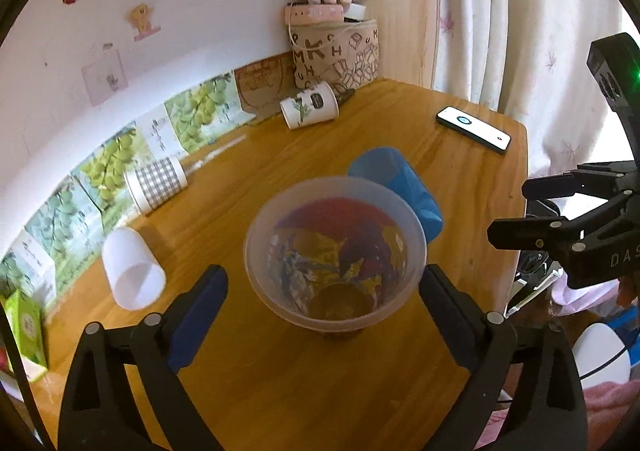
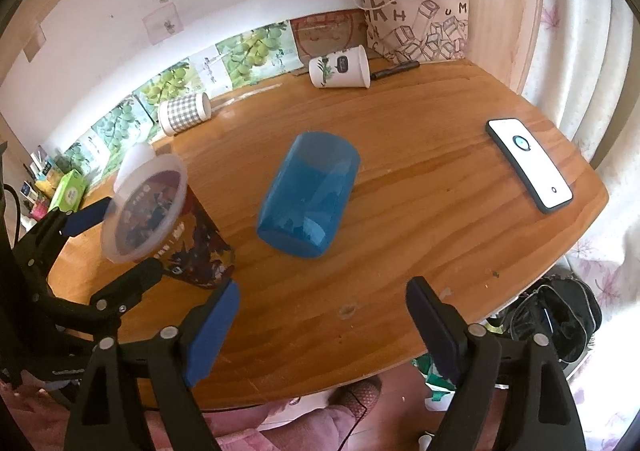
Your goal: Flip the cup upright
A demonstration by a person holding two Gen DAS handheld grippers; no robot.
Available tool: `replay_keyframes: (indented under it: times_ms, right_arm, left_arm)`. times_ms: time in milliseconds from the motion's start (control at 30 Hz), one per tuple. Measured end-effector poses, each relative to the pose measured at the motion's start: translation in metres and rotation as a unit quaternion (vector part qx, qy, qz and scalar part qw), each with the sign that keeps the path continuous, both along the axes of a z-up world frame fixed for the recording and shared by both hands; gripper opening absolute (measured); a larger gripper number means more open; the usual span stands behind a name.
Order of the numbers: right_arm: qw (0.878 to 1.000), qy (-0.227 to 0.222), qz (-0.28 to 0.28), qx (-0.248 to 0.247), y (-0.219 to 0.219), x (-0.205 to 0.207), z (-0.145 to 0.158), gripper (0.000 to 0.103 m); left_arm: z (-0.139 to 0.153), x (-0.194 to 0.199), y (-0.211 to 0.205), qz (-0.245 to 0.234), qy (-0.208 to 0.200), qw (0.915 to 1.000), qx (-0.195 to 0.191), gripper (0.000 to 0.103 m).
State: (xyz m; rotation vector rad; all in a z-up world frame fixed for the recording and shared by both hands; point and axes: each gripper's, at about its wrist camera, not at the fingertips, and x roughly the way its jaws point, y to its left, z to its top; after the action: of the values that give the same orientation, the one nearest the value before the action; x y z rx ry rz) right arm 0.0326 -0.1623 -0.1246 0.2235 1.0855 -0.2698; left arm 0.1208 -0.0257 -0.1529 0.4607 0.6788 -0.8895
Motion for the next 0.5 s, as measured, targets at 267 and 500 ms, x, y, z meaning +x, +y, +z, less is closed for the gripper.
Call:
replay_keyframes:
  times_ms: [267, 500]
  right_arm:
    - [0.999, -0.019, 0.030, 0.008, 0.016, 0.016, 0.025, 0.086]
    - [0.997, -0.043, 0.069, 0.016, 0.032, 0.030, 0.057, 0.093]
  left_arm:
    - [0.036, 0.009, 0.007, 0.012, -0.006, 0.9997, -0.019, 0.098]
    - [0.076, 0.017, 0.029, 0.098, 0.022, 0.9939, -0.044, 0.097]
